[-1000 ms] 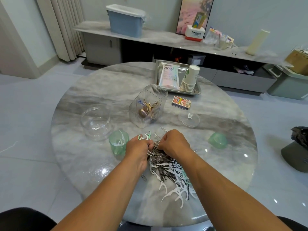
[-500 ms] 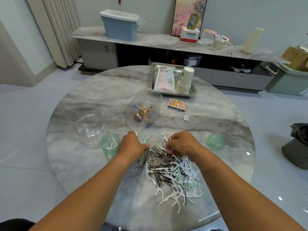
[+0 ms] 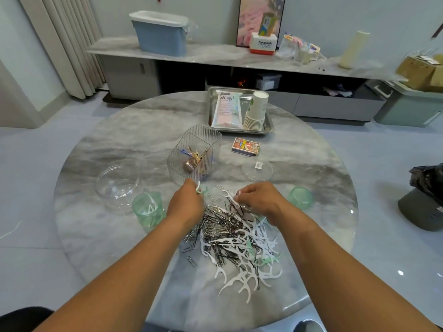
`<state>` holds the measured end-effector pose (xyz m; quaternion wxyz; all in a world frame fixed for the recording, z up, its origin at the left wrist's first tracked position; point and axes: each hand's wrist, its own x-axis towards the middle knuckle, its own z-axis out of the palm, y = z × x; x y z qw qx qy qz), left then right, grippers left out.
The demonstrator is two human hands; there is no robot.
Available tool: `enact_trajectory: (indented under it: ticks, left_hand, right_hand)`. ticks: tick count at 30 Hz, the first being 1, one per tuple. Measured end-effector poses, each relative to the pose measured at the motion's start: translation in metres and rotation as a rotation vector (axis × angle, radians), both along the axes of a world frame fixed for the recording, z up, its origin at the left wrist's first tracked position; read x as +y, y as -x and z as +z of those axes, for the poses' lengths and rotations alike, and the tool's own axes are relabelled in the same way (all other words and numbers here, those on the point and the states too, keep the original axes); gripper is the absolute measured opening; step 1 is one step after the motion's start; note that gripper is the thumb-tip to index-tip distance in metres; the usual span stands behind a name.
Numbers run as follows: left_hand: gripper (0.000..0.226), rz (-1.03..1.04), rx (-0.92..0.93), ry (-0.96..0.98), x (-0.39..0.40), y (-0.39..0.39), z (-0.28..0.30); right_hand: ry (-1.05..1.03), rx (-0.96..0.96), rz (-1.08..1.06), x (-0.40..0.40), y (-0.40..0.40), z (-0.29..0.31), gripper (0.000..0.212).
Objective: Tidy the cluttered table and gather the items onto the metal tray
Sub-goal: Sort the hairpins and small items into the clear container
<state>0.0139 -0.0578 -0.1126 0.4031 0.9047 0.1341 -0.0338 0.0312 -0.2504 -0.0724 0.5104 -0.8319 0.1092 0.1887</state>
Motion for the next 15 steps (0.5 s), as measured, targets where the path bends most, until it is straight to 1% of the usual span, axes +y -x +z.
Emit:
enact_trajectory:
  ticks: [2, 5, 7, 8, 10, 12, 15]
  left_hand:
    - [0.011, 0.033, 0.029, 0.253, -0.009, 0.004, 0.009]
    - [0.02, 0.069, 0.165, 0.573, -0.026, 0.009, 0.021]
    - [0.017, 0.116, 0.258, 0.792, -0.035, 0.015, 0.026]
    - [0.013, 0.133, 0.284, 0.866, -0.038, 0.018, 0.028]
    - [0.013, 0.141, 0.305, 0.912, -0.041, 0.022, 0.028]
    - [0.017, 0.108, 0.308, 0.884, -0.044, 0.026, 0.027]
    - [0.019, 0.095, 0.296, 0.881, -0.047, 0.032, 0.027]
  right_hand:
    - [-0.039, 0.02, -0.041, -0.005, 0.0, 0.006, 0.006]
    - [-0.08, 0.08, -0.045, -0.009, 0.002, 0.014, 0.01]
    - [-0.137, 0.121, -0.045, -0.01, 0.003, 0.017, 0.013]
    - [-0.161, 0.138, -0.044, -0.012, 0.005, 0.018, 0.014]
    - [-0.179, 0.157, -0.037, -0.015, 0.007, 0.018, 0.014]
    - [-0.15, 0.145, -0.014, -0.019, 0.01, 0.017, 0.01]
    - [-0.071, 0.097, 0.004, -0.023, 0.015, 0.014, 0.017]
